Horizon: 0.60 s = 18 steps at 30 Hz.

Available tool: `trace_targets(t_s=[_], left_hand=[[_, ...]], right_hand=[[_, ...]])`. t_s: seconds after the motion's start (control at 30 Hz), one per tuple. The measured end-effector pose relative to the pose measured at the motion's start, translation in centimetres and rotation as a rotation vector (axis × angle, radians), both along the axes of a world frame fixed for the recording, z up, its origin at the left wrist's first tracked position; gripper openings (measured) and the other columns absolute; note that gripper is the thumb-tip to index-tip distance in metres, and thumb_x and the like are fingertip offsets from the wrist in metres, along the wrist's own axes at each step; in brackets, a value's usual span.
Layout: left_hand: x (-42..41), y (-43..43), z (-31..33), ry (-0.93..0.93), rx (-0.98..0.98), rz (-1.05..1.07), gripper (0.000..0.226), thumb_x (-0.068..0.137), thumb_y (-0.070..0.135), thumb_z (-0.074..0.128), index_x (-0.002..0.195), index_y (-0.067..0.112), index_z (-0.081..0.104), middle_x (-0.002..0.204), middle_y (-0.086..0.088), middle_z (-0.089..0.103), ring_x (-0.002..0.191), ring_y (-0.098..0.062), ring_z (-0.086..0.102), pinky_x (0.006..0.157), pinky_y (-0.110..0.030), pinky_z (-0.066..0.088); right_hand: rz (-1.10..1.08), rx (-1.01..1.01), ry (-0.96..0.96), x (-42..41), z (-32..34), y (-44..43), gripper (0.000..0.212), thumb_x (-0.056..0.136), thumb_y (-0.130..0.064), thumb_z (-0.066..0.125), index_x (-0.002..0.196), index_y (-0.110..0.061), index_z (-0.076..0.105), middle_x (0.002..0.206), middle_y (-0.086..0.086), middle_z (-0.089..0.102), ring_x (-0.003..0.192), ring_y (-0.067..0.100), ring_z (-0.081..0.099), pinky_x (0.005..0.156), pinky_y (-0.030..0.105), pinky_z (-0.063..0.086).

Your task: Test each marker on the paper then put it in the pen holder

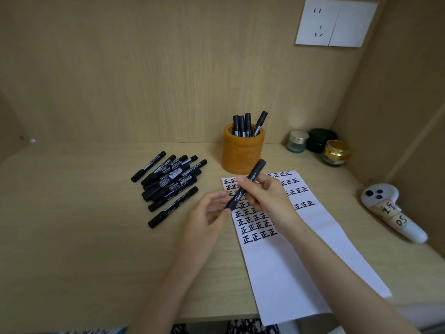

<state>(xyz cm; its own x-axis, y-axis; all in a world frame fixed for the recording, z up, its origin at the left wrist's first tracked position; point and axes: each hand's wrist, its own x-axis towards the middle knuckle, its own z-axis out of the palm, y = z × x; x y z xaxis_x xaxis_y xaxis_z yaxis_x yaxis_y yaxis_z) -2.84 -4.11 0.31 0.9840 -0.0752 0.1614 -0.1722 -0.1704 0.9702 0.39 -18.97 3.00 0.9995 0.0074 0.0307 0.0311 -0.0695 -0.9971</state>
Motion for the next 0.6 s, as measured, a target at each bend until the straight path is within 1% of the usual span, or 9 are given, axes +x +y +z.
trace_targets(t_s=[0.07, 0.13, 0.2, 0.3, 0.37, 0.43, 0.5, 0.57, 0.6], left_hand=[[-0.2, -0.4, -0.2, 0.011, 0.021, -0.029, 0.028, 0.087, 0.016, 0.063, 0.108, 0.033, 0.057, 0.107, 0.018, 0.063, 0.093, 0.013, 0.058, 0.079, -0.006, 0.045], [-0.5, -0.7, -0.3, 0.019, 0.072, -0.055, 0.025, 0.086, 0.027, 0.063, 0.11, 0.034, 0.057, 0.105, 0.02, 0.063, 0.093, 0.015, 0.057, 0.081, -0.008, 0.045], [-0.6, -0.9, -0.5, 0.011, 0.11, -0.075, 0.023, 0.087, 0.031, 0.061, 0.109, 0.034, 0.057, 0.102, 0.017, 0.065, 0.089, 0.014, 0.058, 0.08, -0.009, 0.047], [-0.7, -1.0, -0.5, -0.036, 0.145, -0.125, 0.007, 0.093, 0.025, 0.054, 0.095, 0.029, 0.059, 0.081, 0.011, 0.066, 0.071, 0.005, 0.06, 0.071, -0.013, 0.048], [-1.0, -1.2, -0.5, -0.068, 0.187, -0.153, 0.012, 0.097, 0.023, 0.047, 0.092, 0.02, 0.057, 0.068, 0.011, 0.057, 0.059, 0.002, 0.052, 0.062, -0.013, 0.042], [-1.3, -1.5, -0.4, -0.066, 0.204, -0.171, 0.014, 0.099, 0.023, 0.041, 0.092, 0.017, 0.052, 0.061, 0.013, 0.048, 0.053, 0.004, 0.045, 0.054, -0.014, 0.034], [-1.6, -1.6, -0.5, -0.063, 0.237, -0.176, 0.015, 0.1, 0.028, 0.037, 0.092, 0.022, 0.048, 0.058, 0.016, 0.047, 0.052, 0.002, 0.042, 0.053, -0.018, 0.029], [-2.0, -1.6, -0.4, -0.072, 0.268, -0.18, 0.016, 0.1, 0.032, 0.035, 0.092, 0.024, 0.047, 0.058, 0.018, 0.047, 0.052, 0.0, 0.04, 0.055, -0.024, 0.029], [-2.2, -1.6, -0.2, -0.071, 0.262, -0.191, 0.016, 0.1, 0.032, 0.035, 0.091, 0.024, 0.047, 0.058, 0.02, 0.048, 0.052, 0.001, 0.04, 0.055, -0.023, 0.029]], right_hand=[[-0.017, 0.066, -0.003, -0.5, -0.3, -0.1, 0.02, 0.091, -0.024, 0.063, 0.086, -0.005, 0.056, 0.051, 0.001, 0.042, 0.039, 0.005, 0.035, 0.039, 0.014, 0.028], [-0.039, 0.086, -0.019, -1.1, -0.6, -0.2, 0.02, 0.093, -0.022, 0.061, 0.081, -0.007, 0.055, 0.049, 0.0, 0.044, 0.039, 0.006, 0.036, 0.039, 0.015, 0.029], [-0.045, 0.069, -0.043, -1.7, -0.9, -0.3, 0.021, 0.093, -0.023, 0.06, 0.082, -0.005, 0.056, 0.049, 0.0, 0.046, 0.04, 0.007, 0.037, 0.04, 0.015, 0.031], [-0.042, 0.029, -0.075, -2.5, -1.2, -0.3, 0.029, 0.092, -0.027, 0.06, 0.09, 0.001, 0.057, 0.051, 0.0, 0.047, 0.044, 0.008, 0.04, 0.043, 0.015, 0.033], [-0.021, 0.029, -0.1, -3.0, -1.0, -0.3, 0.027, 0.093, -0.027, 0.058, 0.09, -0.001, 0.056, 0.049, -0.001, 0.047, 0.044, 0.009, 0.039, 0.044, 0.016, 0.033], [0.011, 0.02, -0.124, -3.4, -0.8, -0.2, 0.021, 0.095, -0.025, 0.056, 0.086, -0.006, 0.052, 0.048, 0.0, 0.046, 0.043, 0.01, 0.037, 0.043, 0.017, 0.032], [0.024, 0.001, -0.122, -3.7, -0.8, -0.2, 0.02, 0.096, -0.024, 0.054, 0.084, -0.009, 0.05, 0.048, 0.0, 0.045, 0.043, 0.009, 0.036, 0.043, 0.017, 0.03], [0.039, 0.001, -0.107, -4.0, -1.0, -0.4, 0.02, 0.097, -0.024, 0.053, 0.084, -0.009, 0.049, 0.049, 0.0, 0.045, 0.044, 0.01, 0.035, 0.043, 0.017, 0.03], [0.048, 0.004, -0.099, -4.2, -1.0, -0.5, 0.021, 0.097, -0.024, 0.053, 0.084, -0.009, 0.048, 0.049, -0.001, 0.044, 0.045, 0.01, 0.035, 0.044, 0.018, 0.029]])
